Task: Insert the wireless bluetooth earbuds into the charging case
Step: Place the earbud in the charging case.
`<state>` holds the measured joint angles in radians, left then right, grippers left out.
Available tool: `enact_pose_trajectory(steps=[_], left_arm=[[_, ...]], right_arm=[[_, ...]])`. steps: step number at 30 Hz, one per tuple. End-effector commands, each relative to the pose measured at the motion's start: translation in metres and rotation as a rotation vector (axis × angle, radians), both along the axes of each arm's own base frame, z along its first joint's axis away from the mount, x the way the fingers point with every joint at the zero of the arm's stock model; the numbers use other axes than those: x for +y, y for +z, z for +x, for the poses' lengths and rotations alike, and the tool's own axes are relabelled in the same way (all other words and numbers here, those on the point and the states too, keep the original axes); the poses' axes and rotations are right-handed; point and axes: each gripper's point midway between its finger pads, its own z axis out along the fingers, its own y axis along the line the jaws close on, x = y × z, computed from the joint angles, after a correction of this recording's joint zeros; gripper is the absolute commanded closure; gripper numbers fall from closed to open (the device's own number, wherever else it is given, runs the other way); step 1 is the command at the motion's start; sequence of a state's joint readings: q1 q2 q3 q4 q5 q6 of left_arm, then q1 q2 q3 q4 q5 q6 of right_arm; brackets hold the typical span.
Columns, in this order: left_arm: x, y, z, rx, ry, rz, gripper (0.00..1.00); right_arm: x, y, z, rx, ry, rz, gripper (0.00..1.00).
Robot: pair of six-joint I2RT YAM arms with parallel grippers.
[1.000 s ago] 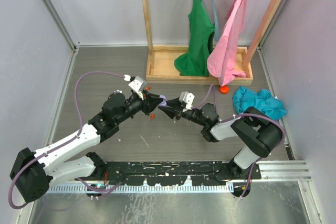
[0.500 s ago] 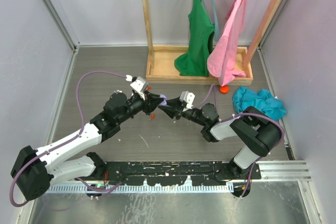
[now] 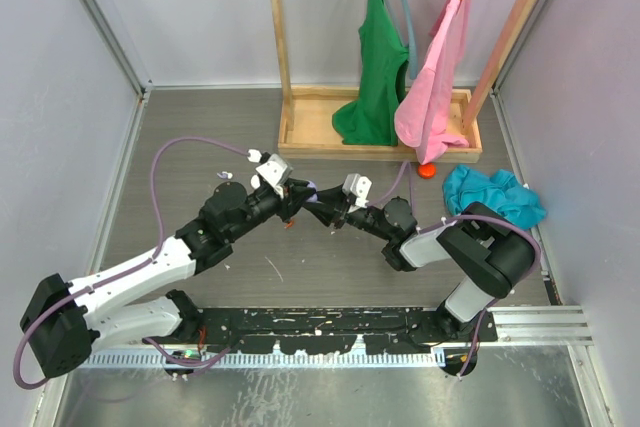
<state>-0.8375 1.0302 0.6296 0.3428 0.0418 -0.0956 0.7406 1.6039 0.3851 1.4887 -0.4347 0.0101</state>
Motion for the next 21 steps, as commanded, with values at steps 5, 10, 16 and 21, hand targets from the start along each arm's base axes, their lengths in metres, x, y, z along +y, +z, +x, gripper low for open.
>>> enact_pose_trajectory(steps=[5,10,16,21], left_arm=[[0.0089,0.0137,0.0053,-0.084,0.051,0.043,0.92],[0.0111,0.0124,0.0067,-0.085,0.063,0.063,0.92],[0.0102,0.0163,0.0034,-0.09,0.05,0.07,0.92],[0.0056,0.0086,0.002,-0.062,0.036,0.08,0.83]], right_arm=[[0.0014,0.0451,0.0001,-0.12,-0.002,0.119,0.91],[0.0008,0.0459,-0.0003,-0.121,-0.002,0.123,0.91],[0.0005,0.0453,-0.0015,-0.119,0.0,0.125,0.91],[0.0001,0.0478,-0.0022,-0.121,0.003,0.134,0.9]])
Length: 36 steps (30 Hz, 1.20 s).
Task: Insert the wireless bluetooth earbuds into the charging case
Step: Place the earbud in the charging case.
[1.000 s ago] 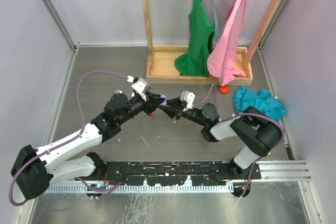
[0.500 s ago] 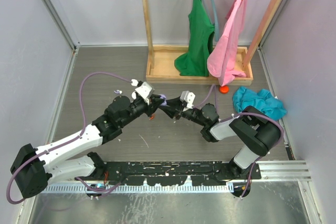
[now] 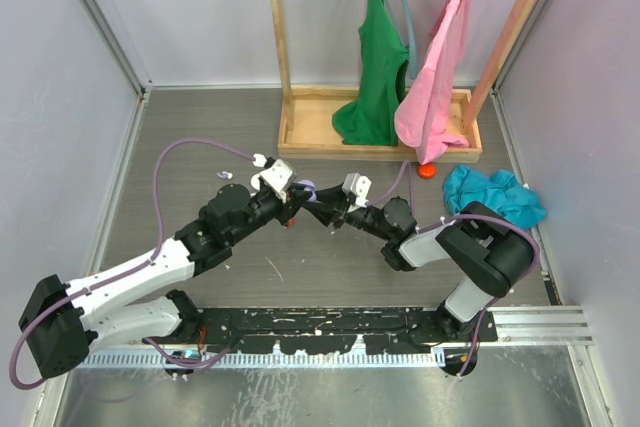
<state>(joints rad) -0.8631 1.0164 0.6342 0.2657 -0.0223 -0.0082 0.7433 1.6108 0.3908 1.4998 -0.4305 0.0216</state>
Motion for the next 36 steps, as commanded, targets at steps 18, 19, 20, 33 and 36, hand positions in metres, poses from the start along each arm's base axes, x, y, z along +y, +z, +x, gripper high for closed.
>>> enact_pose_trajectory(steps=[18,19,20,33,36], left_arm=[[0.014,0.058,-0.007,0.107,0.085,-0.107,0.38],[0.018,0.061,-0.007,0.116,0.103,-0.109,0.38],[0.02,0.064,-0.007,0.128,0.116,-0.103,0.37],[0.096,0.023,0.063,0.3,0.485,-0.015,0.33],[0.117,0.006,0.081,0.34,0.568,0.028,0.33]], right_arm=[[-0.011,0.028,0.001,-0.087,-0.05,0.113,0.9],[-0.012,0.028,0.0,-0.084,-0.052,0.114,0.9],[-0.012,0.027,0.0,-0.081,-0.054,0.115,0.9],[-0.026,0.016,-0.002,-0.066,-0.105,0.092,0.9],[-0.032,0.014,-0.003,-0.068,-0.13,0.082,0.9]])
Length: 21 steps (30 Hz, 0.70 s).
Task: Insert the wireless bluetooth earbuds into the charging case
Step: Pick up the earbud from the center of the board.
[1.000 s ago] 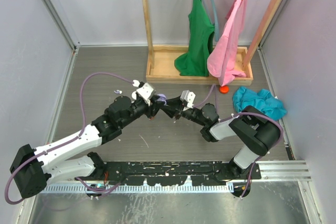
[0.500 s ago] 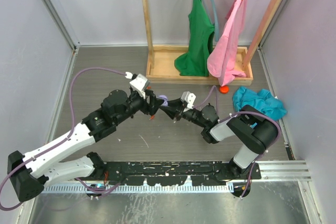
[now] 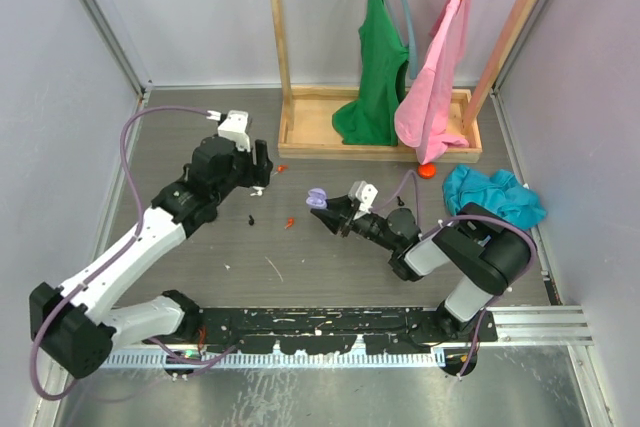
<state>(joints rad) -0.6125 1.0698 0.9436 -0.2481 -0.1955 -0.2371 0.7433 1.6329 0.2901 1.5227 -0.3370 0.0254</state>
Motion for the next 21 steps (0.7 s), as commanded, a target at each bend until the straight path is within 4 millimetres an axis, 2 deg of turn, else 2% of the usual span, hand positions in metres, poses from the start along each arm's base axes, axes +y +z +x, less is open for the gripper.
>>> enact_pose_trajectory(steps=[1,7,9,11,15,21], left_arm=[[0.031,-0.013,0.025,0.063,0.126,0.021,0.34],[0.071,-0.046,0.061,0.16,0.25,-0.002,0.35],[0.087,-0.066,0.076,0.211,0.296,0.001,0.35],[0.098,-0.078,0.087,0.237,0.324,-0.007,0.35],[0.11,-0.106,0.111,0.311,0.328,-0.078,0.34],[0.115,-0.129,0.141,0.375,0.31,-0.123,0.33]], right_arm=[[-0.014,0.05,-0.002,-0.164,-0.053,0.113,0.9],[-0.021,0.04,-0.006,-0.177,-0.069,0.065,0.9],[-0.023,0.037,-0.007,-0.181,-0.071,0.05,0.9],[-0.024,0.035,-0.008,-0.185,-0.07,0.038,0.9],[-0.025,0.033,-0.01,-0.194,-0.069,0.026,0.9],[-0.025,0.03,-0.012,-0.201,-0.061,0.012,0.89]])
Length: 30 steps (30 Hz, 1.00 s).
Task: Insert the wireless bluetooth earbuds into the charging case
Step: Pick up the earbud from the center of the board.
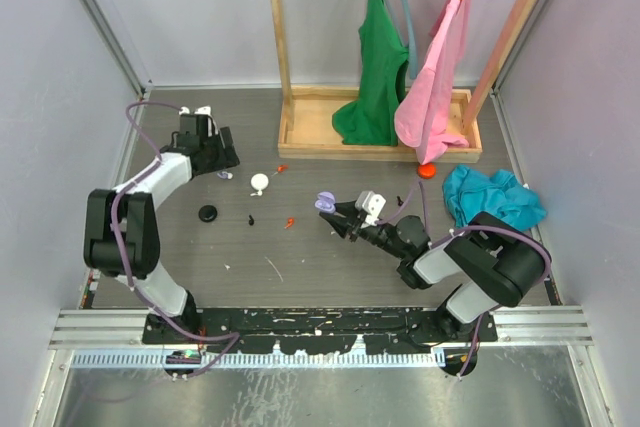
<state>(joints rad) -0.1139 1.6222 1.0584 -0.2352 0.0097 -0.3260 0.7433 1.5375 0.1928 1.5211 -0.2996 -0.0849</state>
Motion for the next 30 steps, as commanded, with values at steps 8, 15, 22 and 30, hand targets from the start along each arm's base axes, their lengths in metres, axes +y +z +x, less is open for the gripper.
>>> enact_pose_trajectory(steps=[8,15,22,30], left_arm=[[0.004,-0.015,0.051,0.005,0.0,-0.107,0.32],[0.006,-0.031,0.043,0.053,0.006,-0.103,0.32],[0.006,-0.046,0.034,0.099,0.006,-0.104,0.32],[0.01,-0.052,0.023,0.136,0.026,-0.09,0.32]], right_arm=[[-0.005,0.029,-0.004,-0.124,-0.009,0.051,0.89],[-0.006,0.03,-0.004,-0.128,-0.013,0.052,0.89],[-0.008,0.031,-0.005,-0.13,-0.017,0.052,0.89],[-0.011,0.033,-0.007,-0.133,-0.02,0.057,0.89]])
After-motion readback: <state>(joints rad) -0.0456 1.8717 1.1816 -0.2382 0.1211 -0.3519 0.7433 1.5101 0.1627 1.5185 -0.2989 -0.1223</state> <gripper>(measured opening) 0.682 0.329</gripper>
